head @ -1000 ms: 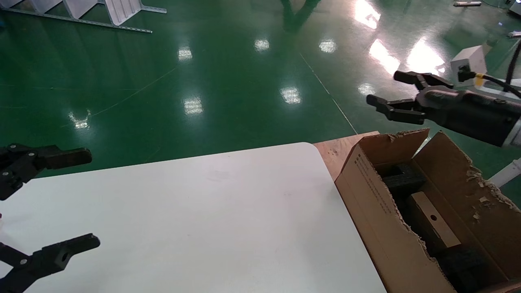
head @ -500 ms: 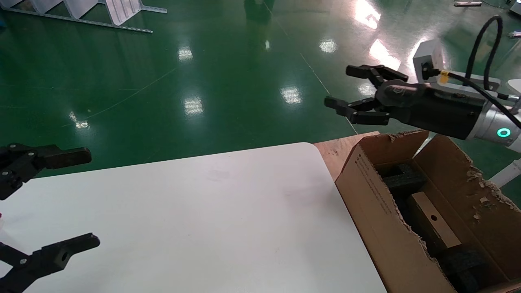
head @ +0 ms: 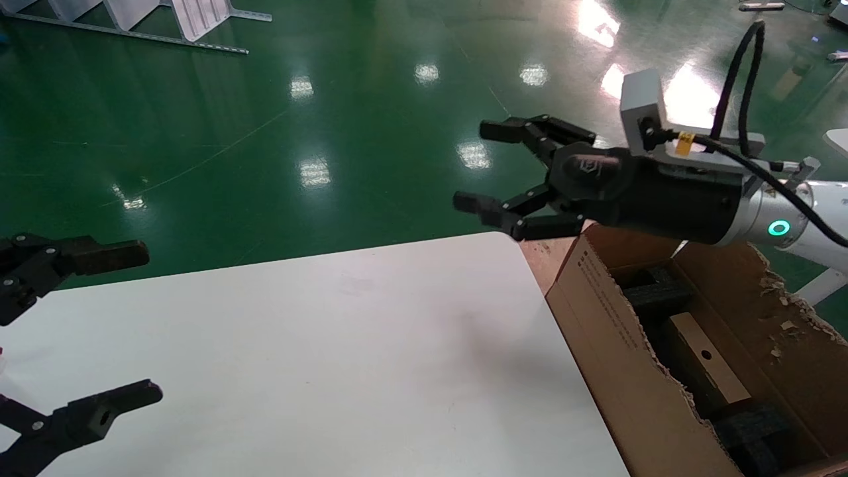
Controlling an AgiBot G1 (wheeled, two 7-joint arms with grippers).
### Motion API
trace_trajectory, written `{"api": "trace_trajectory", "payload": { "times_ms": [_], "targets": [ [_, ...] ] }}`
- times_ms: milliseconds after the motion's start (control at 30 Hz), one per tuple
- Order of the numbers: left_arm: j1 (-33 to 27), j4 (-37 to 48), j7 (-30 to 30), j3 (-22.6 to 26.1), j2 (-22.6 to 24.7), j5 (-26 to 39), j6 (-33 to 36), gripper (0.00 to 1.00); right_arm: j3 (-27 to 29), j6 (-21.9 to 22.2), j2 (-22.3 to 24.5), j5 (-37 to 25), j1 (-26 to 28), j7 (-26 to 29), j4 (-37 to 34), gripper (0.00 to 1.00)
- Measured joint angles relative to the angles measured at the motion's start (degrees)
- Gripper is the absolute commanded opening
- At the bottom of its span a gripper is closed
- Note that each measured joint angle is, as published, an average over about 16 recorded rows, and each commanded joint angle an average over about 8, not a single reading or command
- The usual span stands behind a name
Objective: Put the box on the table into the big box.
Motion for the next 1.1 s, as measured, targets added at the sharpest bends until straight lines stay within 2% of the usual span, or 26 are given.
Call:
{"api": "trace_trajectory", "payload": {
  "times_ms": [367, 633, 833, 1100],
  "targets": [
    [0.0, 0.0, 0.0, 0.0, 0.0, 0.0, 0.0, 1.00, 5.2, 1.1, 0.3, 2.9, -9.1, 9.1, 20.6, 1.00],
    [0.0, 0.0, 0.0, 0.0, 0.0, 0.0, 0.0, 1.00, 8.3, 1.7, 0.4, 4.6, -14.4, 14.3, 32.7, 1.00],
    [0.0, 0.0, 0.0, 0.0, 0.0, 0.0, 0.0, 1.00, 9.4, 2.0, 0.5, 5.2, -16.2, 15.9, 36.9, 1.00],
    [0.0, 0.0, 0.0, 0.0, 0.0, 0.0, 0.0, 1.00, 9.4, 2.0, 0.5, 5.3, -16.2, 15.9, 36.9, 1.00]
  ]
}}
